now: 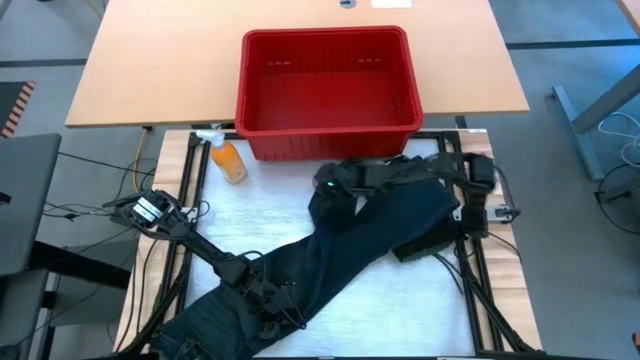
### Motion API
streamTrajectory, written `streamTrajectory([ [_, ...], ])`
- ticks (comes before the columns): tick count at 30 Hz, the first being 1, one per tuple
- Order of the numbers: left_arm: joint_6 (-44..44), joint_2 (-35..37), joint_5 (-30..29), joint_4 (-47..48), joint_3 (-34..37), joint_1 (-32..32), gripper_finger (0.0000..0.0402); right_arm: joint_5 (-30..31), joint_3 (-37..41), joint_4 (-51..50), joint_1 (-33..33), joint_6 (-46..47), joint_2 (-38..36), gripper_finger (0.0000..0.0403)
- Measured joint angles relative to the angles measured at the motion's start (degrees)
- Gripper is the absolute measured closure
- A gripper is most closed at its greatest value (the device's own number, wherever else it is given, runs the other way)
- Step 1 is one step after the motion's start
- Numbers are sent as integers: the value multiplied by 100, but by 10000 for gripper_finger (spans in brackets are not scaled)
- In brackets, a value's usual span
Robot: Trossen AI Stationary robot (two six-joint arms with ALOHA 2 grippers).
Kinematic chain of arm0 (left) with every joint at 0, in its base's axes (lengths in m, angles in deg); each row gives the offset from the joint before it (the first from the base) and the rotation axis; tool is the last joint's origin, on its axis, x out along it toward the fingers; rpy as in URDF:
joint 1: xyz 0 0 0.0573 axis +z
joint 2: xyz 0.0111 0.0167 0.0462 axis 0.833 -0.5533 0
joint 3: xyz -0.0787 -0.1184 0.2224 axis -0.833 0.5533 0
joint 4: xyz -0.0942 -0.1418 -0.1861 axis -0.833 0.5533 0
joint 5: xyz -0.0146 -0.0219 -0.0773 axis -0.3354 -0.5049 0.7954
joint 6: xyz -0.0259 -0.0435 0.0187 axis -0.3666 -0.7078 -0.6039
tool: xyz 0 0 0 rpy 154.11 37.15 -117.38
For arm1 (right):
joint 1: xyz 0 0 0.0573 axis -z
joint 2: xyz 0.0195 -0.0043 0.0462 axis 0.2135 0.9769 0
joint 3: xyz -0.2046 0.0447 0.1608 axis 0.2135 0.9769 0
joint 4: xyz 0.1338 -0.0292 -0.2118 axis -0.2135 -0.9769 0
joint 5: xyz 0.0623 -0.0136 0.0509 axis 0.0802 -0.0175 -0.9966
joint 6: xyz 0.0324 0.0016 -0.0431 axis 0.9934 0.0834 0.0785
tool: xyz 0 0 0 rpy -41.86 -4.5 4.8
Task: Fold laundry
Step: Fold the dark blue jeans
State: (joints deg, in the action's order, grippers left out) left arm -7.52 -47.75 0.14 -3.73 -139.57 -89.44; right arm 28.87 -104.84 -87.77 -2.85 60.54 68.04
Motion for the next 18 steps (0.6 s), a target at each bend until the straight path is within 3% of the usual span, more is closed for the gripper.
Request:
streamTrajectory([
  [6,41,0,-110,0,0,-7,274,-259,-1071,-998,394,178,1100,188],
  [9,141,2,-125,2,0,-7,274,-737,-1334,-1058,485,199,1449,183],
  [12,234,2,-125,6,-2,-7,274,-820,-1439,-1041,487,194,1674,186],
  [15,331,2,-125,20,-3,-7,274,-772,-1455,-1019,472,88,1790,220],
  [18,439,4,-124,28,-4,-7,274,-713,-1449,-1035,412,-173,1765,302],
])
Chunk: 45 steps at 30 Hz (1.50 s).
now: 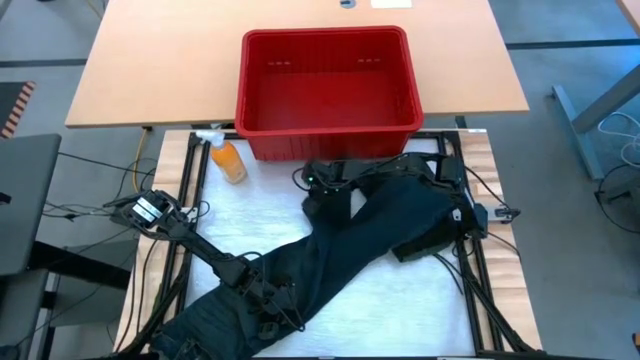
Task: Fold laundry
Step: Fold the dark blue jeans
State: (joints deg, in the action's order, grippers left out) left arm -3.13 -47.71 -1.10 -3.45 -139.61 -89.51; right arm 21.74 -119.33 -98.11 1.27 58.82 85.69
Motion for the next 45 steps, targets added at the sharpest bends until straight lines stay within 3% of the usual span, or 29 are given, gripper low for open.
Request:
streamTrajectory([
  [2,54,0,2,4,0,0,274,-4,14,-37,-50,-199,-122,365],
  [3,59,0,2,5,0,0,274,-34,28,-95,-65,-281,-213,377],
  [7,22,0,3,18,0,2,274,183,49,-534,-195,-477,-917,370],
  [12,-148,0,-41,4,0,-72,274,1516,42,-1993,-552,-571,-2105,375],
  [21,-247,0,-442,-64,0,-225,274,2921,1588,-3757,-1421,1162,-4519,374],
  [27,-219,0,-556,-151,0,-220,274,3064,3142,-3819,-2369,2839,-6221,373],
  [34,-93,0,-470,-179,0,-227,274,3045,4472,-3742,-3570,4884,-7317,355],
  [40,-168,0,-450,-177,0,-240,274,2784,4650,-3811,-4117,5648,-7500,318],
  [45,-129,0,-456,-153,0,-300,274,3017,4119,-4542,-4302,5817,-7496,313],
])
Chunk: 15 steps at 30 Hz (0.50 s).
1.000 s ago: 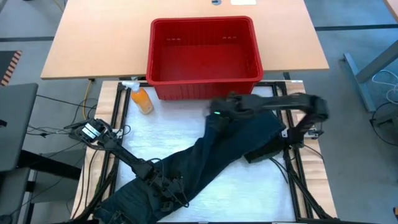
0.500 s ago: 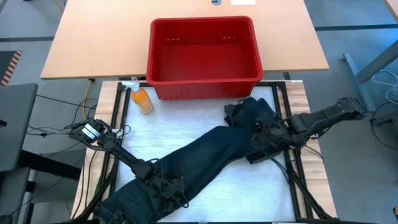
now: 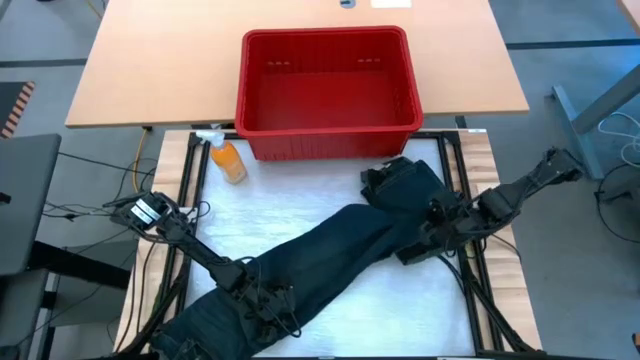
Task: Fold laundry
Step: Fold the dark blue jeans
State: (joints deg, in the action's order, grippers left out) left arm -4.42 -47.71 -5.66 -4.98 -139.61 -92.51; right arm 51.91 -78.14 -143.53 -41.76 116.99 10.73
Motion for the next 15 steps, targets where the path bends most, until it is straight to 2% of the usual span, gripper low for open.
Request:
streamTrajectory([
  [4,17,0,0,-2,0,-2,274,548,-718,-570,82,-338,2,313],
  [9,39,0,-70,-2,0,-2,274,1309,-1303,-48,536,-2072,2,312],
  [11,35,0,-78,-2,0,-2,274,1157,-1335,408,875,-3167,15,309],
  [15,6,0,-118,-2,0,-2,274,-112,-1335,974,1748,-4799,57,290],
])
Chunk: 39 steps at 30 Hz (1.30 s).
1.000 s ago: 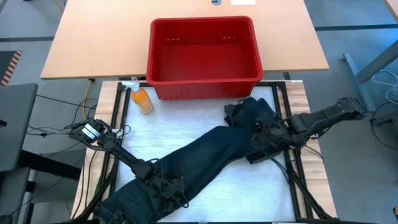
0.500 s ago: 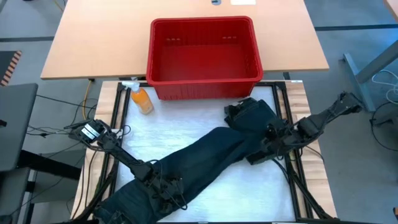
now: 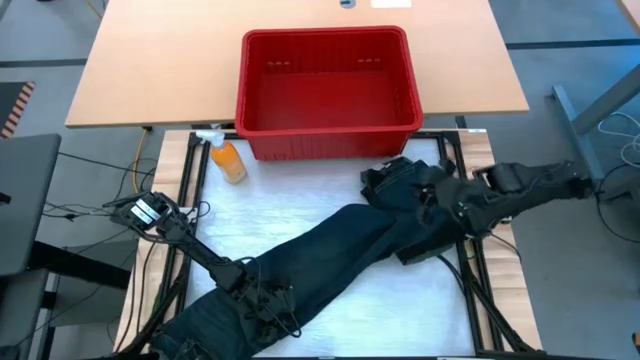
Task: Fold laundry
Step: Fold the dark blue jeans
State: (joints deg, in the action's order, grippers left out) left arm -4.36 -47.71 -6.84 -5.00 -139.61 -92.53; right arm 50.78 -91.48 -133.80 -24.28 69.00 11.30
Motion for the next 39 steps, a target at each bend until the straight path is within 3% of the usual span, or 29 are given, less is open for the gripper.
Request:
streamTrajectory([
  [6,-75,0,72,-1,0,15,274,-1436,2,183,1450,-2002,257,225],
  [11,-232,0,98,0,0,26,274,-1955,2,198,2598,-3047,786,183],
  [16,-332,0,35,-2,0,26,274,-2542,-66,192,3354,-4174,1464,175],
  [23,-474,0,11,-2,0,72,274,-2639,-599,182,3568,-4997,2365,176],
  [31,-447,0,-88,-2,0,85,274,-2948,-824,-518,3615,-5391,3255,177],
  [35,-463,0,-96,0,0,87,274,-3044,-831,-994,3505,-5502,3487,208],
  [39,-430,0,-96,0,0,87,274,-2866,-858,-1455,3293,-5451,3389,308],
])
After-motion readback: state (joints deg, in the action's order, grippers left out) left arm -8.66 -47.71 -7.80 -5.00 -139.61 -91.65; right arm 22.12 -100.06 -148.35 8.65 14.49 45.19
